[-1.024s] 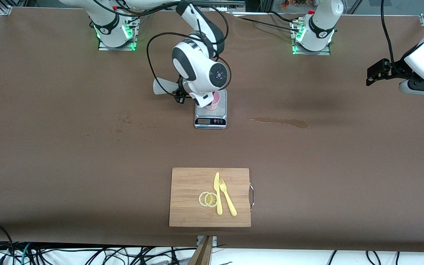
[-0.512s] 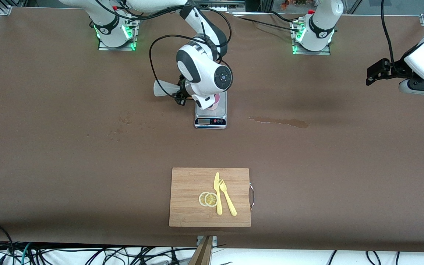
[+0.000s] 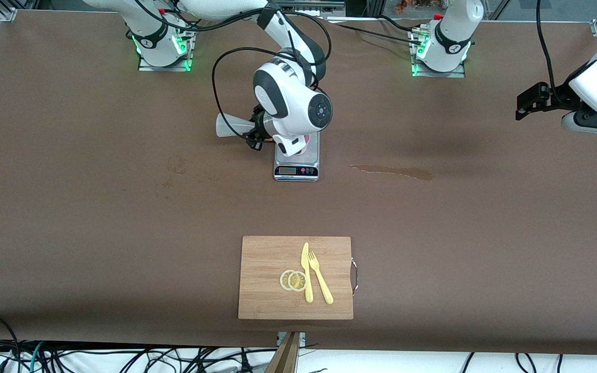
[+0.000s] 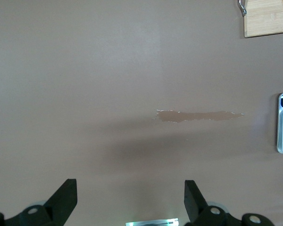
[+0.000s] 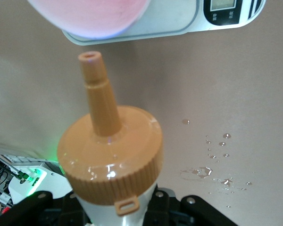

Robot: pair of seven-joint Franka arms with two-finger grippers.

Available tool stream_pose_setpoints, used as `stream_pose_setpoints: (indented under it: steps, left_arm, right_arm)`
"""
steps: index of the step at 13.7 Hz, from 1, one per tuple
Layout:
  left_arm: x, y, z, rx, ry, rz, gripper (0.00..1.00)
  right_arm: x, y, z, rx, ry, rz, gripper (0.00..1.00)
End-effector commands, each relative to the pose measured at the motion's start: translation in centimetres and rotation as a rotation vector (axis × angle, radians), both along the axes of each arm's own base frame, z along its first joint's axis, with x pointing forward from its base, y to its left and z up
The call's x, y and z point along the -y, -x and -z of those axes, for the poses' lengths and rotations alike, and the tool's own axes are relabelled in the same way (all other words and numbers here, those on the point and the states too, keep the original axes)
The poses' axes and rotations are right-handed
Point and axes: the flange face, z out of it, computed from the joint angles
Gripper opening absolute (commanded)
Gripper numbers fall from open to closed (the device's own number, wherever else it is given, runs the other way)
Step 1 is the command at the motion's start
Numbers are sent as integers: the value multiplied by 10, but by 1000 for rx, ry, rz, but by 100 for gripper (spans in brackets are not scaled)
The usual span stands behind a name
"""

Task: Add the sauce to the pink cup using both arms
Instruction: 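Tilt the bottle nozzle into the pink cup with the right gripper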

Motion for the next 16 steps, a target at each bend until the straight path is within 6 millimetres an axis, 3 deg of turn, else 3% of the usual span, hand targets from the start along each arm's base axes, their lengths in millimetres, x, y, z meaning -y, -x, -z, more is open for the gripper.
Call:
stream_pose_setpoints:
  steps: [1, 4, 8, 16]
  left_arm:
    - [-10, -1, -4, -7, -8, 4, 100]
    - [-11, -1, -5, -6, -6, 0, 100]
    - [-10, -1, -5, -6, -2, 0, 100]
    - [-12, -1, -5, -8, 0, -3, 100]
  right_arm:
    - [-7, 1, -6, 22, 50, -17, 8]
    - [-17, -2, -9, 18, 83, -15, 8]
    - [-17, -2, 0, 28, 119, -30, 8]
    - [-24, -2, -2, 41, 160, -41, 8]
